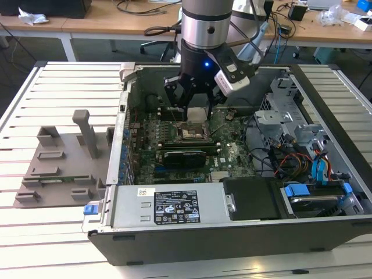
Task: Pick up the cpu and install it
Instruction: 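Pick up the cpu and move it towards the insertion slot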
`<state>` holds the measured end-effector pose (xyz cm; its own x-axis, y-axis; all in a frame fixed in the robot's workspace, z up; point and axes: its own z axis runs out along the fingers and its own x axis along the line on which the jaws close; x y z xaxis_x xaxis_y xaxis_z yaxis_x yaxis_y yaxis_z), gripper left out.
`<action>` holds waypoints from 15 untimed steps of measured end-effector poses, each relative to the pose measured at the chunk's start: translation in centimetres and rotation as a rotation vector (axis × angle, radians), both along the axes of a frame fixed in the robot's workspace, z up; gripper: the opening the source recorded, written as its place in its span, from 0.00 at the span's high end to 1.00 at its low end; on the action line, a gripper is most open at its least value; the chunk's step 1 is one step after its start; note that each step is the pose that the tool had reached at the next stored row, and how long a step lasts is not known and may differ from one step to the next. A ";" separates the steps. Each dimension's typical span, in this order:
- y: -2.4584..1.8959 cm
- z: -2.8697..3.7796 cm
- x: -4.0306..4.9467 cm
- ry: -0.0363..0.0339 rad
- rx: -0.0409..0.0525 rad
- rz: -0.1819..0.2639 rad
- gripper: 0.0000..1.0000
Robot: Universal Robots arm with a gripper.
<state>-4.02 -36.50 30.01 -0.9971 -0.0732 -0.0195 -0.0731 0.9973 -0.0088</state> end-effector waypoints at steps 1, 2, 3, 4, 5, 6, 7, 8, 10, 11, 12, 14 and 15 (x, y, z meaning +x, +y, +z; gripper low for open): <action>0.00 -0.08 0.00 0.0000 0.0000 0.000 0.45; 0.00 -0.16 0.00 0.0000 0.0000 0.000 0.45; 0.00 -0.22 0.00 0.0000 0.0000 0.000 0.45; 0.00 -0.28 0.00 0.0001 -0.0001 0.000 0.45; 0.01 -0.32 0.00 0.0001 -0.0001 0.000 0.45; 0.02 -0.36 0.01 0.0001 -0.0002 0.000 0.45; 0.04 -0.40 0.01 0.0001 -0.0001 0.000 0.45; 0.06 -0.43 0.00 0.0000 0.0000 0.000 0.45; 0.15 -0.52 0.00 -0.0001 0.0001 0.000 0.45; 0.18 -0.57 0.01 -0.0001 0.0001 0.000 0.45; 0.20 -0.61 0.01 -0.0001 0.0000 0.000 0.45; 0.22 -0.71 0.00 0.0000 0.0000 0.000 0.45; 0.22 -0.77 0.01 0.0000 0.0000 0.000 0.45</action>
<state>-4.02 -36.28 29.24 -0.9971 -0.0733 -0.0195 -0.0732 0.9973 -0.0088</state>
